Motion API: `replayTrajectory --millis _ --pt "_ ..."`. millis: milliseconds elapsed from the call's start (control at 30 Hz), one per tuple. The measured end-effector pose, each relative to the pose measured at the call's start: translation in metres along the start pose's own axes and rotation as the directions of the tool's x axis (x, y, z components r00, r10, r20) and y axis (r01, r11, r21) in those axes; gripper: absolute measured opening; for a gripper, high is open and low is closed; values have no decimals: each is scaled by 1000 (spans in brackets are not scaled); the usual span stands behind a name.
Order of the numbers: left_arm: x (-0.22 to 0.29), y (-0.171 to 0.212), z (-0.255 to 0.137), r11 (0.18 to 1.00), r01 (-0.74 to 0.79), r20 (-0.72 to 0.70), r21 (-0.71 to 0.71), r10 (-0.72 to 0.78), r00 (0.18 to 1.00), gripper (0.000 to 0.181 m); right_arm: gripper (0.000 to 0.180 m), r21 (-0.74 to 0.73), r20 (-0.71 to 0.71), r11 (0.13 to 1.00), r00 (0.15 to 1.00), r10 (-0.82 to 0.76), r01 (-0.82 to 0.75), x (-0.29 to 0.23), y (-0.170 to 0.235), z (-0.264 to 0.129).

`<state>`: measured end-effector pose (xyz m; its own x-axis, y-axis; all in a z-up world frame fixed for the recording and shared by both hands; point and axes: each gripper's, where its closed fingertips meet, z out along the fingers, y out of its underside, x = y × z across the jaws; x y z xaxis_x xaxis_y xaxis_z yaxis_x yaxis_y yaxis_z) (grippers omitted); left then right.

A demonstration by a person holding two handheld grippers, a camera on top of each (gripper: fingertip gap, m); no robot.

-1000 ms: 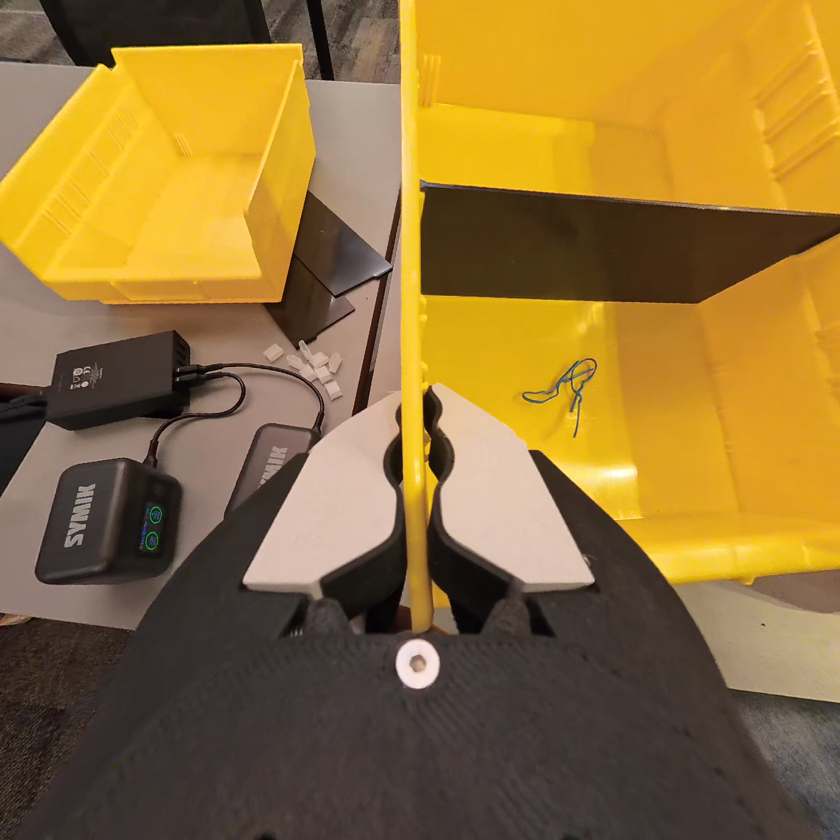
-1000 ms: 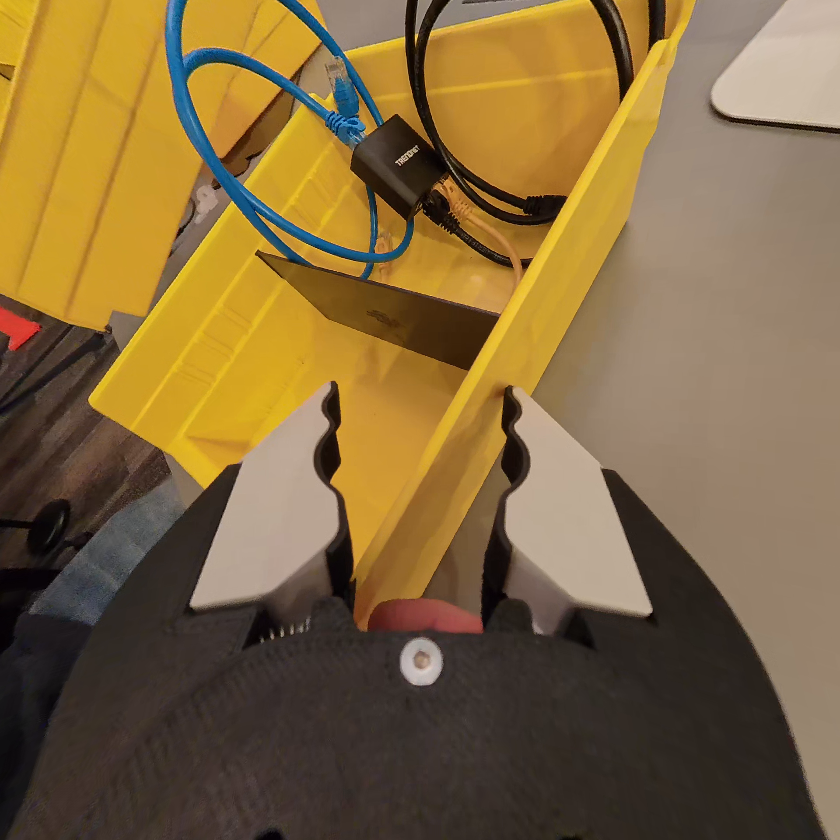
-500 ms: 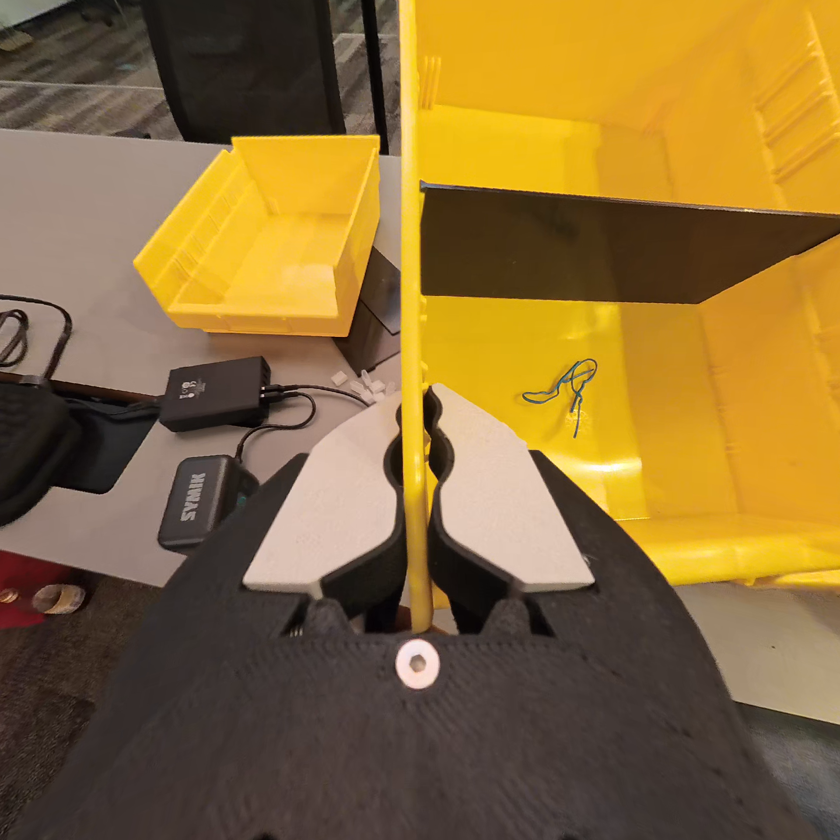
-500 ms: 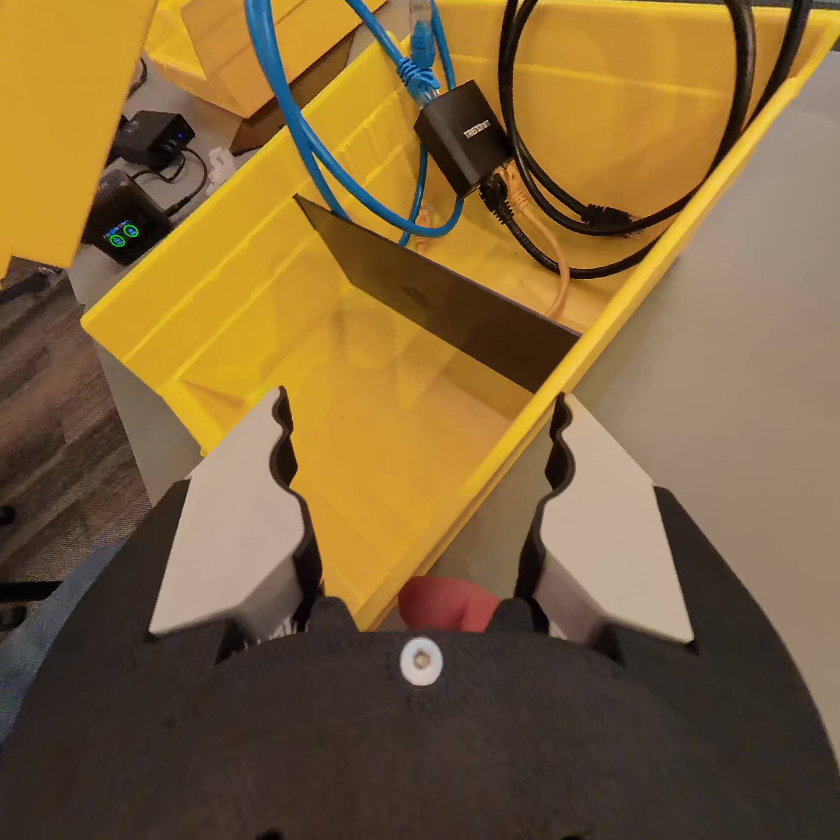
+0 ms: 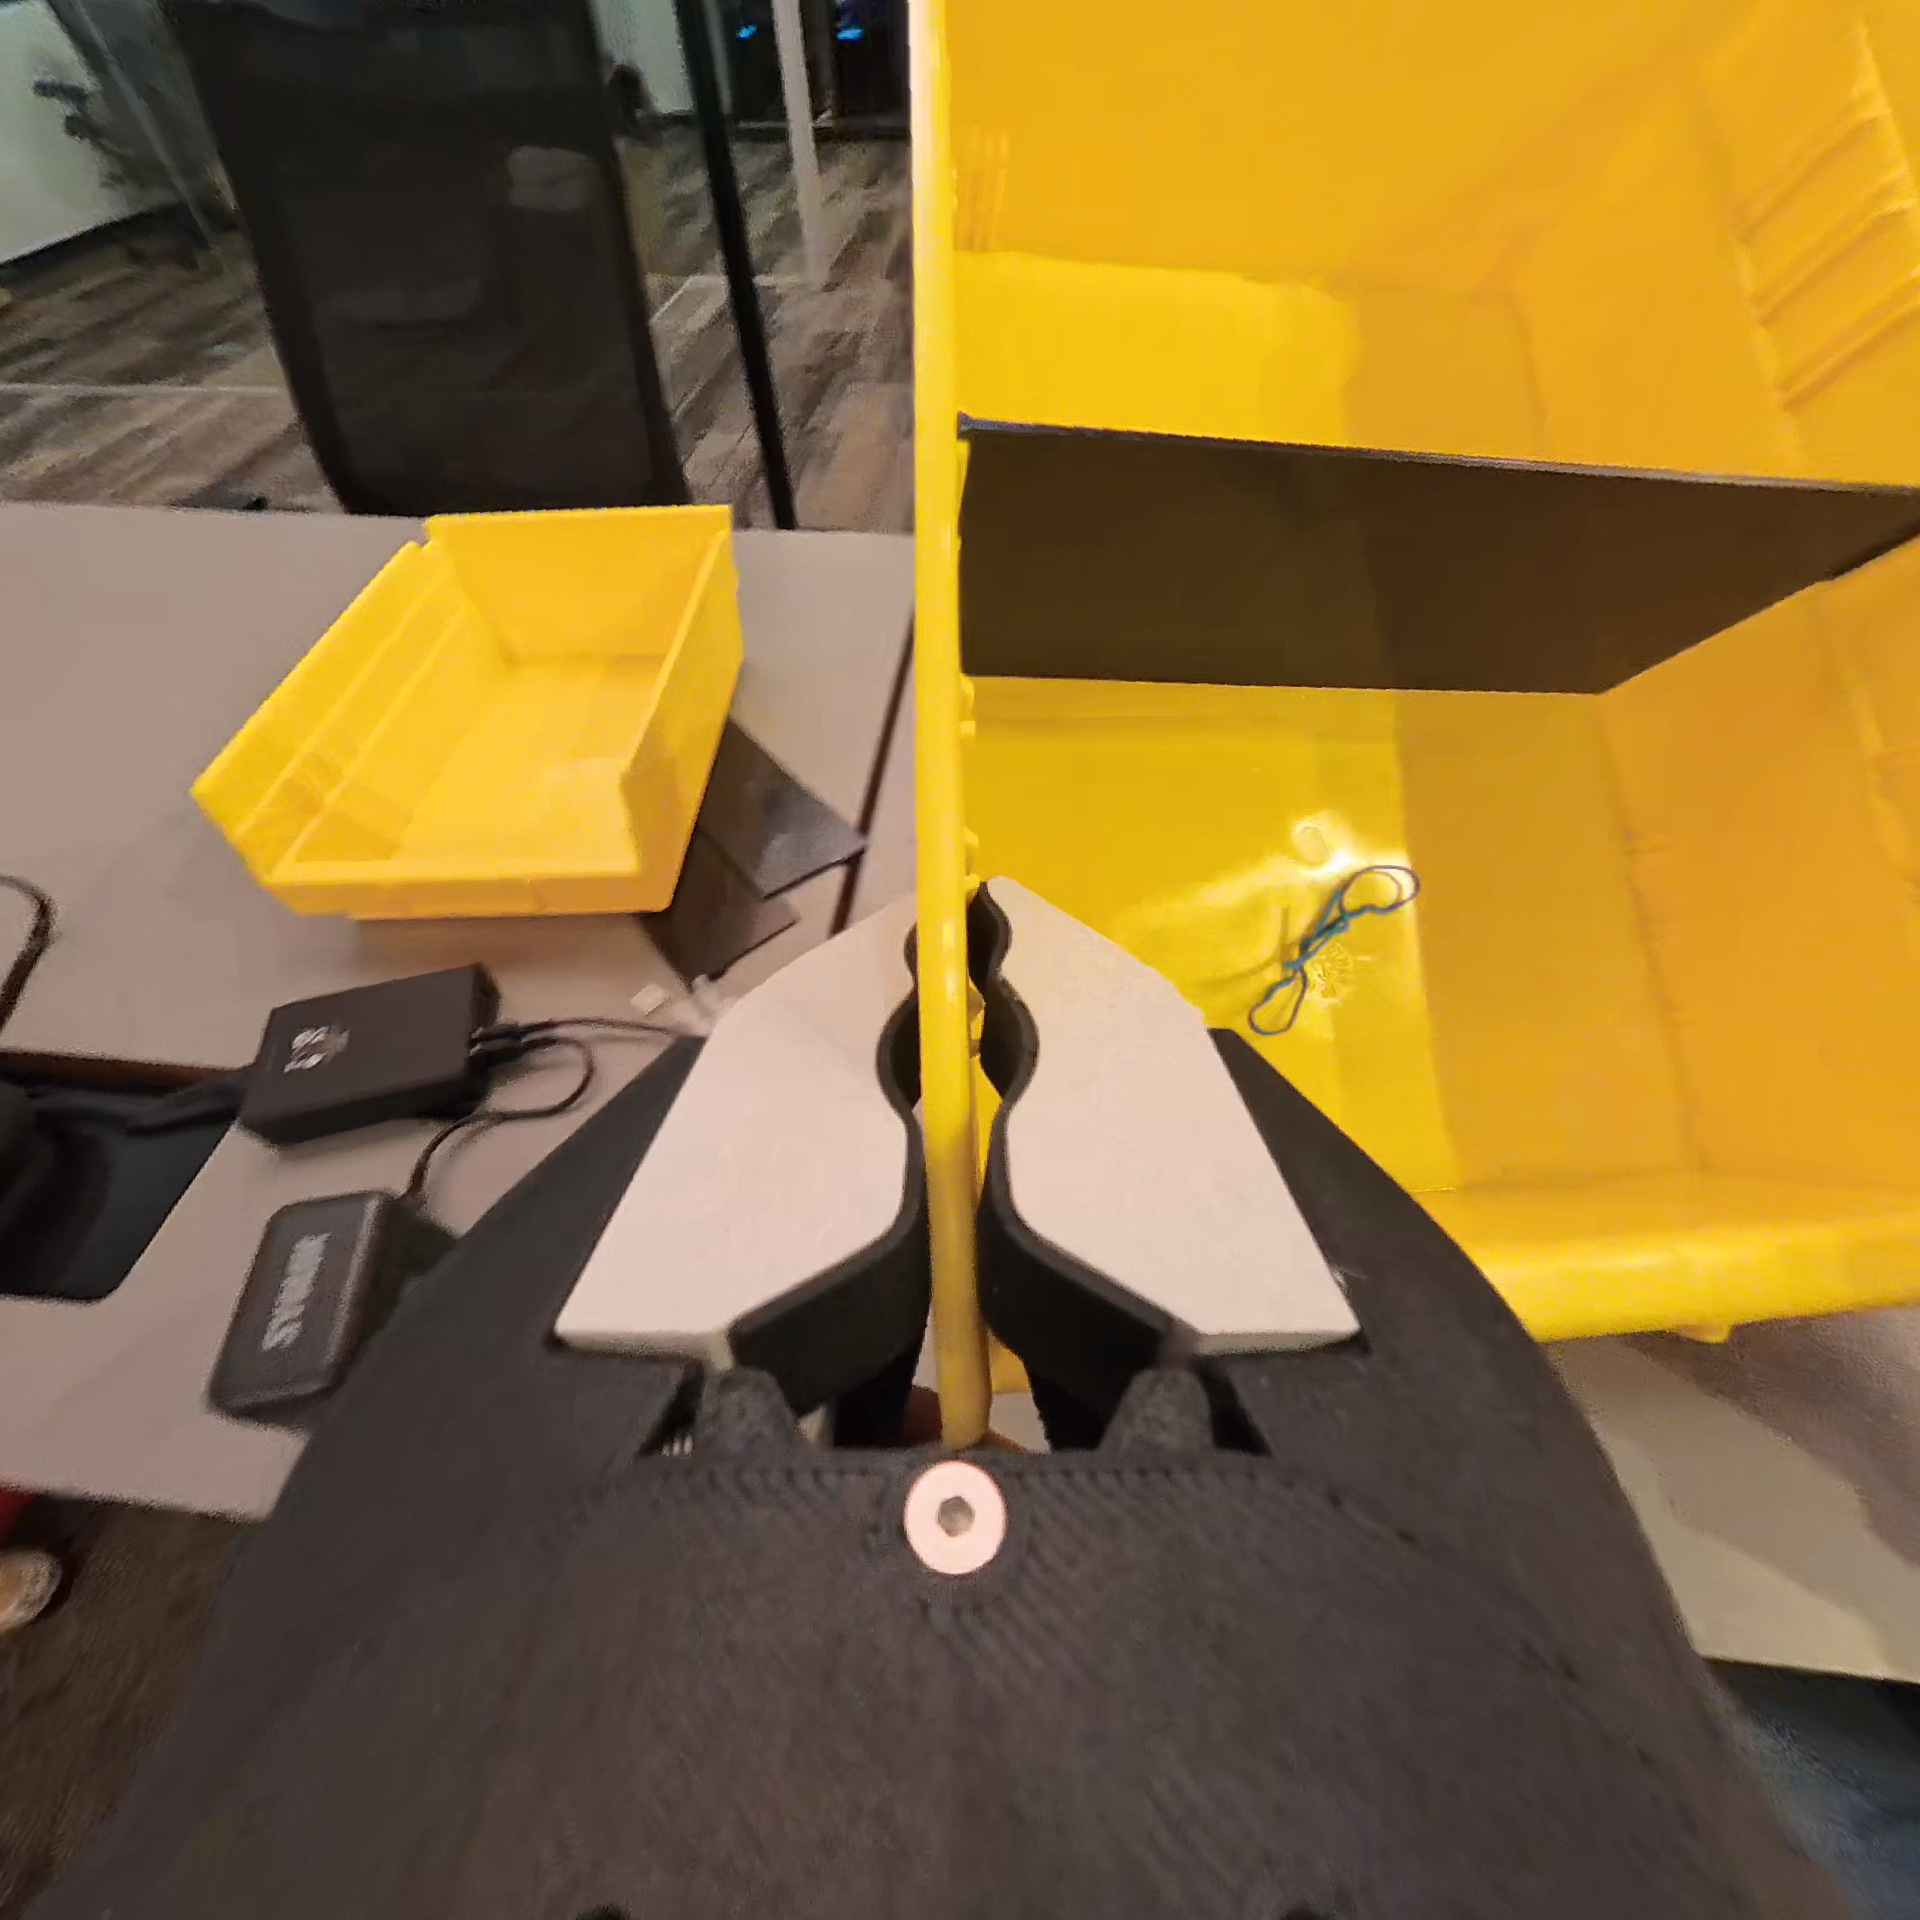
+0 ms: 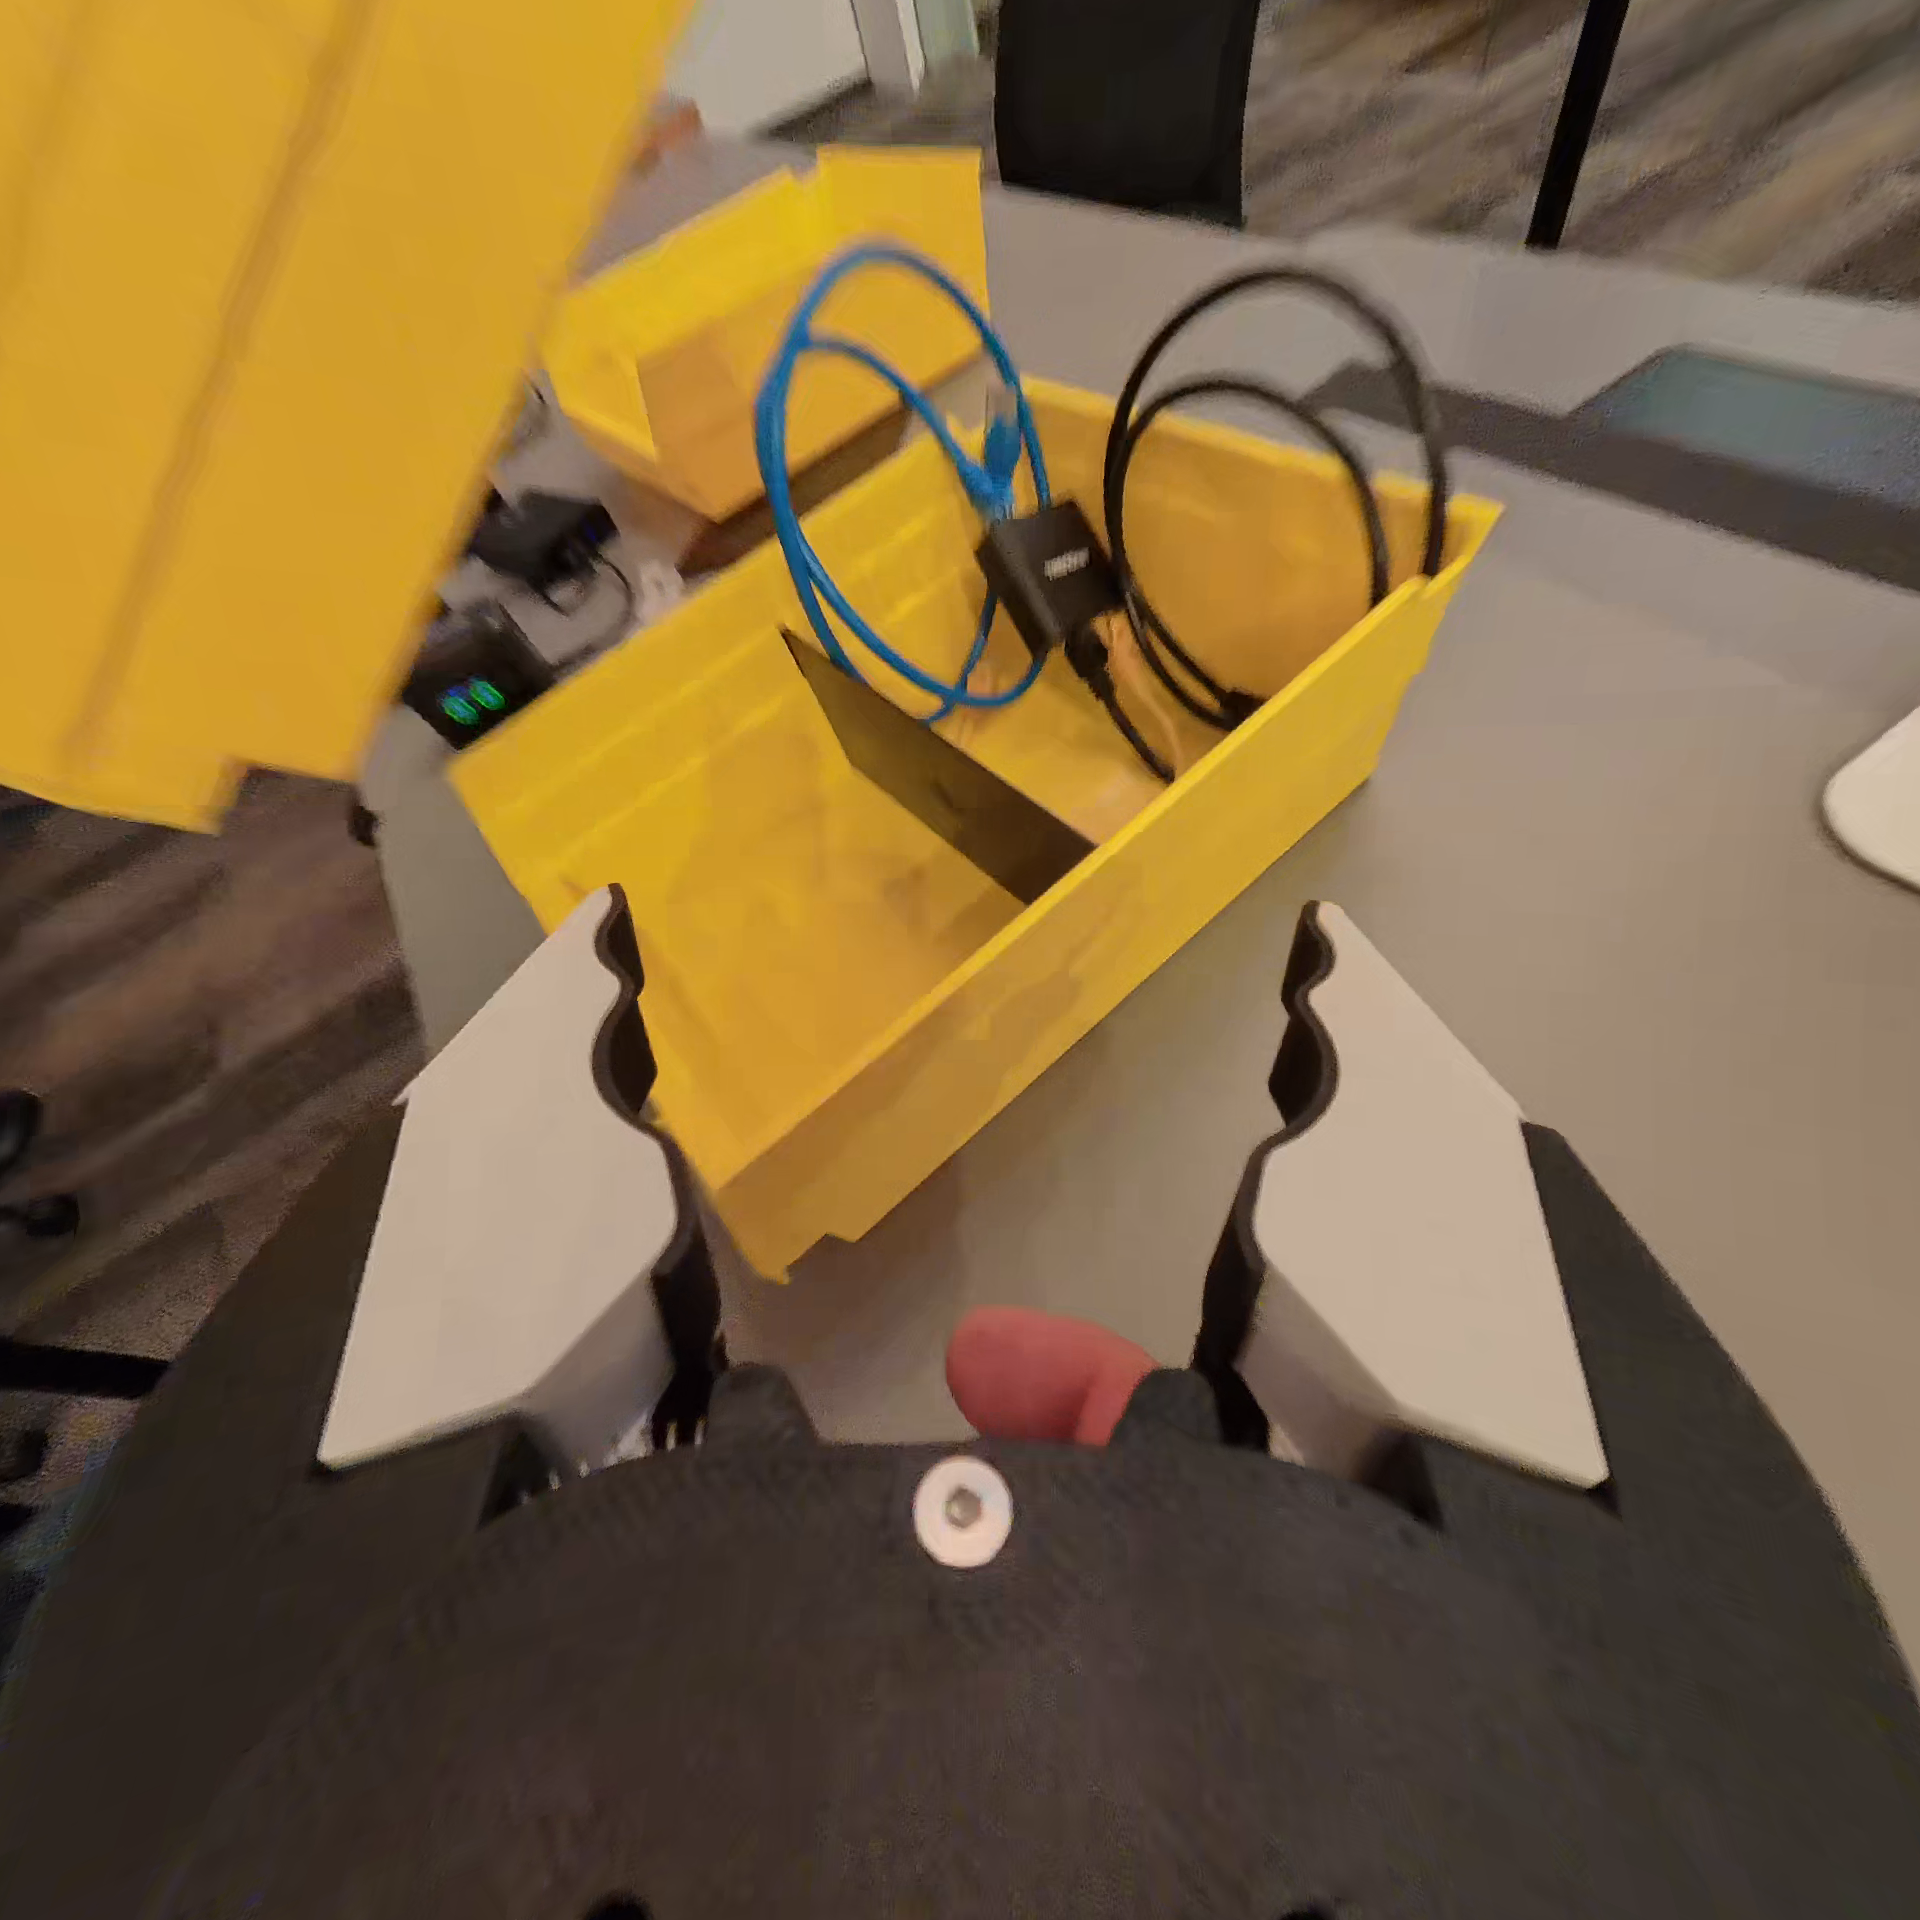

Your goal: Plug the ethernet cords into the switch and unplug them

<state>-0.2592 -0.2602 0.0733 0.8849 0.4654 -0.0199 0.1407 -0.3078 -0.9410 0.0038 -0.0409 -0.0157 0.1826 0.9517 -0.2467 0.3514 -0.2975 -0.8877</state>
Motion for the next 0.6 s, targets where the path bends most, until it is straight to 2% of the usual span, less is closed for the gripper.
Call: replayTrajectory --millis 100,233,367,433,533,600 --pt "57 -11 17 999 -45 -60 29 47 997 4 124 105 82 994 996 18 -27 -13 -28 -56" --pt "150 -22 45 994 -106 -184 34 111 977 4 123 183 49 983 999 12 -20 -17 -38 -110" --pt "245 -30 67 988 -148 -304 47 156 940 4 121 198 -39 979 997 66 -57 7 -21 -141" --pt "289 -27 75 983 -178 -351 44 182 918 4 114 217 -72 971 990 117 -99 23 -10 -158" --pt "351 -15 86 973 -228 -422 37 222 879 4 104 233 -107 964 982 157 -128 43 4 -185" --pt "388 -2 90 955 -295 -441 40 282 852 4 103 210 -197 967 962 188 -146 66 19 -202"
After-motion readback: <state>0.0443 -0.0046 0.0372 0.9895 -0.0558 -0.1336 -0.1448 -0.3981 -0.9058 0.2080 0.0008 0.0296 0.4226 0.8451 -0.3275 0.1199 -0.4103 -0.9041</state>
